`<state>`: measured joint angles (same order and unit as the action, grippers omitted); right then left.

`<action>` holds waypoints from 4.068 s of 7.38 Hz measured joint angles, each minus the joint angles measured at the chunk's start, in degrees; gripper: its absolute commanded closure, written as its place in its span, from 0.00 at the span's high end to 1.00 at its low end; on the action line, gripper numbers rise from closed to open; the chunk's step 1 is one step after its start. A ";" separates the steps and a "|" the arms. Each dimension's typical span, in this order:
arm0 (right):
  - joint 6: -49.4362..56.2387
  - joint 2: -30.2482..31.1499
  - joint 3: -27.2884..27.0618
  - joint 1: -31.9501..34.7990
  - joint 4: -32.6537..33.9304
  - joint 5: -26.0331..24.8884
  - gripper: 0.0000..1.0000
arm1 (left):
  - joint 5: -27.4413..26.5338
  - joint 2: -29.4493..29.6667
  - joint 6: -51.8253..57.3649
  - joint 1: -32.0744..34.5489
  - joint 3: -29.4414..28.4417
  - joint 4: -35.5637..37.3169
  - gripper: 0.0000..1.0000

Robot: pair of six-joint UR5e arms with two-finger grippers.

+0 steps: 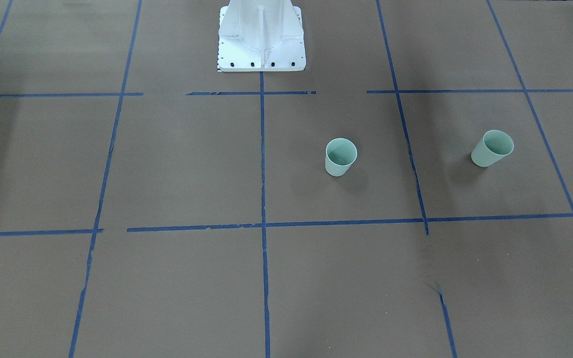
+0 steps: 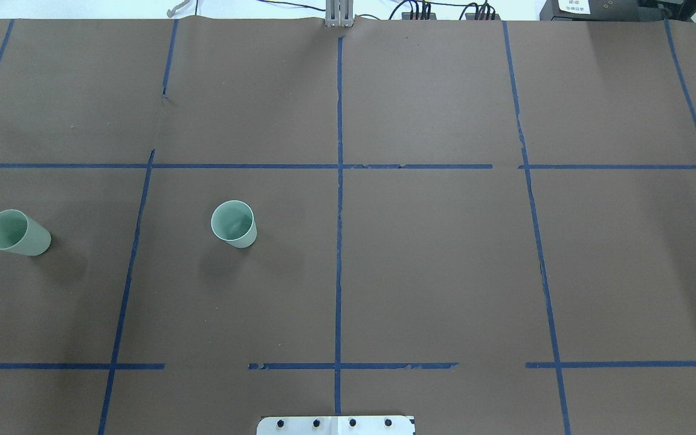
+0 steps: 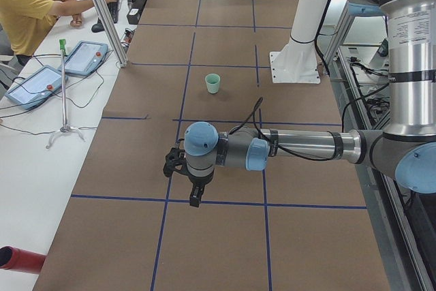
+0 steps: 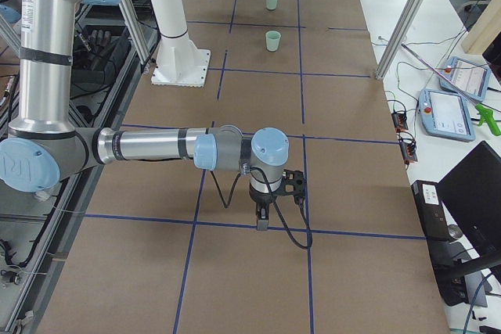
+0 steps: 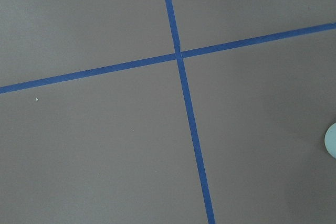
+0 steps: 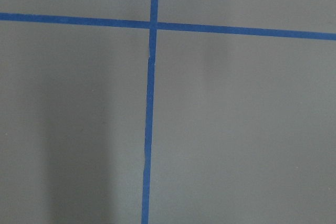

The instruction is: Stack cups

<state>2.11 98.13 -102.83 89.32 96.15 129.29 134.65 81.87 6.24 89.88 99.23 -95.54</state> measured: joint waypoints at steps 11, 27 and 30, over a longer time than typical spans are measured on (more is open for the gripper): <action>0.00 -0.05 0.00 0.02 0.00 0.00 1.00 | -2.48 0.08 -35.13 -19.06 0.14 -23.65 0.99; 0.00 -0.05 0.00 0.01 0.00 0.00 1.00 | -8.39 15.85 -61.77 -30.93 18.65 4.95 0.00; 0.00 -0.05 0.00 0.02 0.00 0.00 1.00 | -9.64 29.79 -78.59 -40.25 18.11 12.62 0.00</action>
<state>2.11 98.08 -102.83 89.33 96.15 129.29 125.01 111.66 -72.35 49.63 117.35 -82.92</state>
